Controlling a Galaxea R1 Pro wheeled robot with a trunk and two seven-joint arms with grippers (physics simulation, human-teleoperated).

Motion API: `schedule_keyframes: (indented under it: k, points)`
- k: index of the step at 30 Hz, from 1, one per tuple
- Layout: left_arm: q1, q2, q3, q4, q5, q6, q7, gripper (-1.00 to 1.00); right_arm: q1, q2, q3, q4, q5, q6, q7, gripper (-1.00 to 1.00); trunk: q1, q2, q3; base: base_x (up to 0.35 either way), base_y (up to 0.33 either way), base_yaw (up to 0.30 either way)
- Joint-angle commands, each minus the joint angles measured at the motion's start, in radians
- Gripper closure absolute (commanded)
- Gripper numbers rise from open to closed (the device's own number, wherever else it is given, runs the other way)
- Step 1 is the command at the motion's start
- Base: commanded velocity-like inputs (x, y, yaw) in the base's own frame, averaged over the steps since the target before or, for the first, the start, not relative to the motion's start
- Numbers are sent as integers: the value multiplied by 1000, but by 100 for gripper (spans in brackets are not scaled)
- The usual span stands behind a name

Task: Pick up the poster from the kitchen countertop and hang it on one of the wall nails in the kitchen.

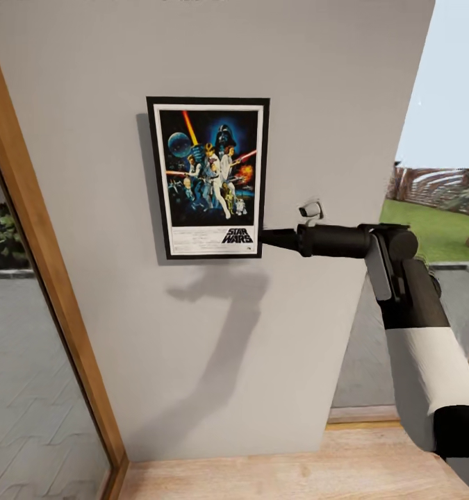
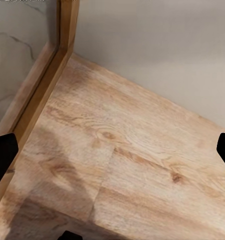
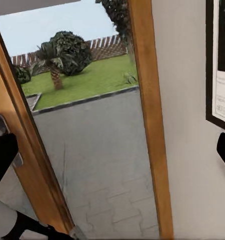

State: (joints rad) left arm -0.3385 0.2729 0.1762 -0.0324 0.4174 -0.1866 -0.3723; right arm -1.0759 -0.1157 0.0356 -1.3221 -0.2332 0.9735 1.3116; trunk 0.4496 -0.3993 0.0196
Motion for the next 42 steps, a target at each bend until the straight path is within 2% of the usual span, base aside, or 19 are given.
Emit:
schedule_keyframes:
  k: [1, 4, 11, 12, 14, 15, 19, 20, 22, 23, 25, 26, 28, 29, 30, 34, 40, 41, 42]
  points:
    - [-1, 0, 8, 2, -3, -2, -5, -100, 31, -1, 1, -10, -3, 5, 0, -100, 0, -1, 1, 0, 0, 0]
    - [-1, 0, 8, 2, -3, -2, -5, -100, 118, -3, 0, -21, -3, -7, 0, -100, 0, -1, 6, 0, 0, 0]
    - [-1, -1, 8, 2, -3, -2, -4, -100, 343, -30, 1, -21, -2, -132, 0, -100, 0, -1, 17, 0, 0, 0]
    - [-1, -2, 8, 2, -3, -3, -4, -100, 494, -50, 1, -20, -2, -208, 4, -100, 0, -1, 19, 0, 0, 0]
    - [-1, -2, 8, 2, -3, -3, -4, -100, 542, -56, 1, -19, -1, -236, 12, -100, 0, -1, 22, 0, 0, 0]
    - [-1, -2, 8, 2, -3, -3, -4, -100, 609, -60, -23, -16, 0, -266, 23, -100, 0, -1, 24, 0, 0, 0]
    - [-1, -3, 9, 2, -3, -3, -4, -100, 785, -65, -119, 28, 5, -340, 42, -100, 0, -1, 31, 0, 0, 0]
    - [-1, -3, 9, 2, -3, -4, -4, -100, 852, -66, -142, 109, 13, -429, 46, -100, 0, -1, 32, 0, 0, 0]
    - [-1, -3, 9, 2, -3, -4, -4, -100, 875, -67, -148, 164, 18, -480, 47, -100, 0, -1, 36, 0, 0, 0]
    - [-1, -3, 9, 2, -3, -4, -3, -100, 914, -70, -159, 402, 67, -667, 48, -100, 0, -1, 37, 0, 0, 0]
    - [-1, -2, 9, 2, -3, -4, -2, -100, 919, -82, -161, 506, 88, -757, 46, -100, 0, -1, 41, 0, 0, 0]
    - [-1, -2, 9, 2, -3, -4, -1, -100, 923, -99, -163, 711, 106, -912, 40, -100, 0, -1, 42, 0, 0, 0]
    - [-1, -2, 9, 2, -3, -4, -1, -100, 924, -102, -163, 791, 110, -977, 38, -100, 0, -1, 45, 0, 0, 0]
    - [-1, -2, 9, 2, -3, -4, -1, -100, 924, -103, -163, 806, 110, -989, 38, -100, 0, -1, 46, 0, 0, 0]
    - [-1, -2, 9, 2, -3, -4, -1, -100, 924, -125, -161, 858, 112, -1028, 38, -100, 0, -1, 47, 0, 0, 0]
    - [-1, -2, 9, 2, -3, -4, 1, -100, 924, -144, -159, 878, 112, -1047, 38, -100, 0, -1, 47, 0, 0, 0]
    - [-1, -2, 9, 2, -3, -4, 1, -100, 924, -146, -158, 881, 112, -1063, 30, -100, 0, -1, 47, 0, 0, 0]
    - [-1, -2, 9, 2, -3, -4, 1, -100, 924, -146, -158, 882, 112, -1066, -33, -100, 0, -1, 47, 0, 0, 0]
    - [-1, -2, 9, 2, -3, -4, 1, -100, 924, -146, -158, 882, 112, -1066, -45, -100, 0, -1, 47, 0, 0, 0]
